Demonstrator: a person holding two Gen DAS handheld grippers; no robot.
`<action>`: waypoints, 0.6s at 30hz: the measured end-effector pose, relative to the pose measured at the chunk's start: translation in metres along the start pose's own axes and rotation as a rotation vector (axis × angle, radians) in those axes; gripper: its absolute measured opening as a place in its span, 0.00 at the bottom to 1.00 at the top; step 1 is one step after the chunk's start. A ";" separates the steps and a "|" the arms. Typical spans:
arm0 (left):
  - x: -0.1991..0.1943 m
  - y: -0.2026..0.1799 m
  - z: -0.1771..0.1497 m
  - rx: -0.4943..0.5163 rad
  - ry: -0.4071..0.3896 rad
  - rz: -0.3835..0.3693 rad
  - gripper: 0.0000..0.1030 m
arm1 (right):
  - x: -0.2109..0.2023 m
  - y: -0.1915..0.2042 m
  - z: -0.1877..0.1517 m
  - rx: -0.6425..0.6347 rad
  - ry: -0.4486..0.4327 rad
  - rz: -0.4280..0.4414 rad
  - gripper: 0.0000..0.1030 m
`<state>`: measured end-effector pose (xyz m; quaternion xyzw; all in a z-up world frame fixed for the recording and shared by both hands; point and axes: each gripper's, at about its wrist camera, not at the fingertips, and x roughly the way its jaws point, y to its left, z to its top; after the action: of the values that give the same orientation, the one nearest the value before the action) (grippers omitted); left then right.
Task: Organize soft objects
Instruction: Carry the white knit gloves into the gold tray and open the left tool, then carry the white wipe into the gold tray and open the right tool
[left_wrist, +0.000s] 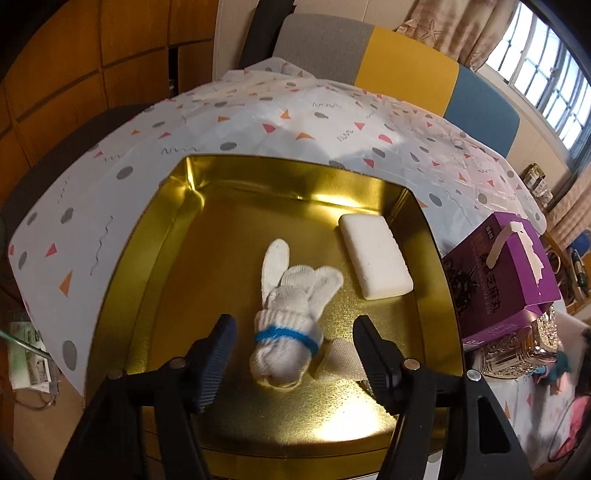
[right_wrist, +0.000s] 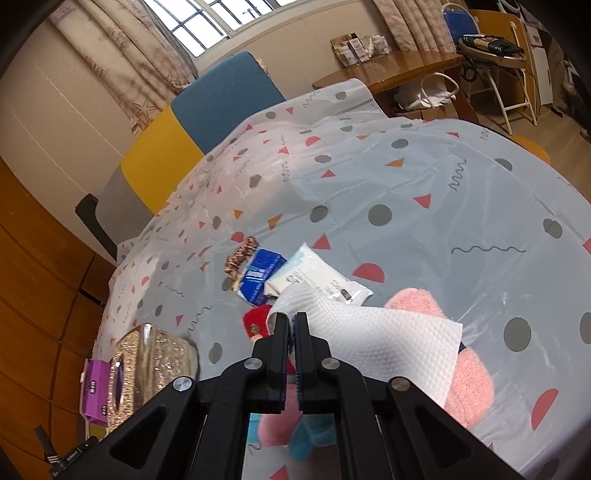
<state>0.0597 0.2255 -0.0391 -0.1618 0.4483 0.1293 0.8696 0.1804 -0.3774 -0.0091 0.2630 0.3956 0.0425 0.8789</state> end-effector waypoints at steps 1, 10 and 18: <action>-0.003 0.000 0.001 0.000 -0.012 0.003 0.65 | -0.003 0.003 0.001 -0.003 -0.005 0.006 0.02; -0.035 -0.015 -0.002 0.053 -0.108 -0.029 0.67 | -0.023 0.034 0.005 -0.031 -0.033 0.088 0.02; -0.051 -0.026 -0.017 0.111 -0.131 -0.069 0.70 | -0.019 0.093 0.011 -0.102 -0.025 0.155 0.02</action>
<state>0.0284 0.1910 -0.0020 -0.1199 0.3911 0.0843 0.9086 0.1879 -0.3073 0.0560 0.2482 0.3604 0.1271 0.8901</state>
